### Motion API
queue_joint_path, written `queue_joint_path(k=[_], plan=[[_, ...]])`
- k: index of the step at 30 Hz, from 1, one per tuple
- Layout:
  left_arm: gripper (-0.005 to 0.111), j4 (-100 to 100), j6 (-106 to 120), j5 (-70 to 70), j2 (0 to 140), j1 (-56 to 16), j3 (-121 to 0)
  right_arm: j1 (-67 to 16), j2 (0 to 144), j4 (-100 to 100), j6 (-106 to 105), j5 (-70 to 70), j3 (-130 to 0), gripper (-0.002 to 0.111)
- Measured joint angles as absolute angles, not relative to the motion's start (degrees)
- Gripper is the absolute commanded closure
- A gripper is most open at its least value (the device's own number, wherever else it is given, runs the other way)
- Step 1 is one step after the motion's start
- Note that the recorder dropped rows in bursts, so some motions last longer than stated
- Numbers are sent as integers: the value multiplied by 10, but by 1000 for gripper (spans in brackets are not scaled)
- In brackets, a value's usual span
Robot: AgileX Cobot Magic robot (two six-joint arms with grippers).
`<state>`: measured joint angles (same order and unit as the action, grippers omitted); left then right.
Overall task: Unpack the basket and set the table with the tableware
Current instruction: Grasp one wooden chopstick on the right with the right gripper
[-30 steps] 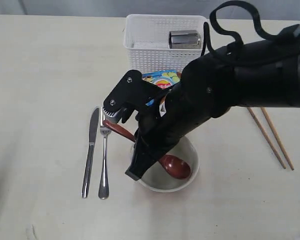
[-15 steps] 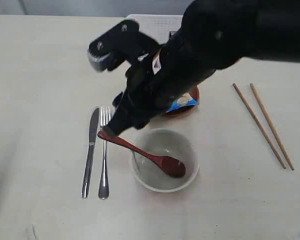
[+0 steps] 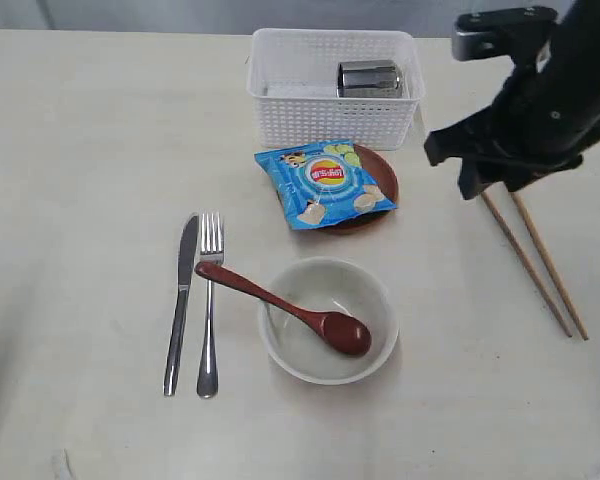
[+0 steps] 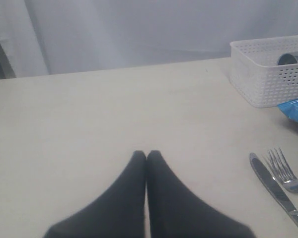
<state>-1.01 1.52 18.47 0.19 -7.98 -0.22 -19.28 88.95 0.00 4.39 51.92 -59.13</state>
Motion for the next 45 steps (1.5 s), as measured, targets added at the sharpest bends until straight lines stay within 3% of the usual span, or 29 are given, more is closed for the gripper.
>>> queue_joint_path(k=[6,13,23,37,39,40,45], plan=[[107,-10,15,185,2,-80,-2,-128,923,-6,10,475,-544,63],[107,-10,15,185,2,-80,-2,-125,994,-14,-49,407,-540,82],[107,-10,15,185,2,-80,-2,-125,1066,-105,0,339,-540,82],[107,-10,15,185,2,-80,-2,-125,1113,-115,18,376,-590,82],[107,-10,15,185,2,-80,-2,-125,1115,-113,18,381,-593,91],[107,-10,15,185,2,-80,-2,-125,1115,-110,18,382,-593,106],[107,-10,15,185,2,-80,-2,-125,1113,-84,13,386,-594,109]])
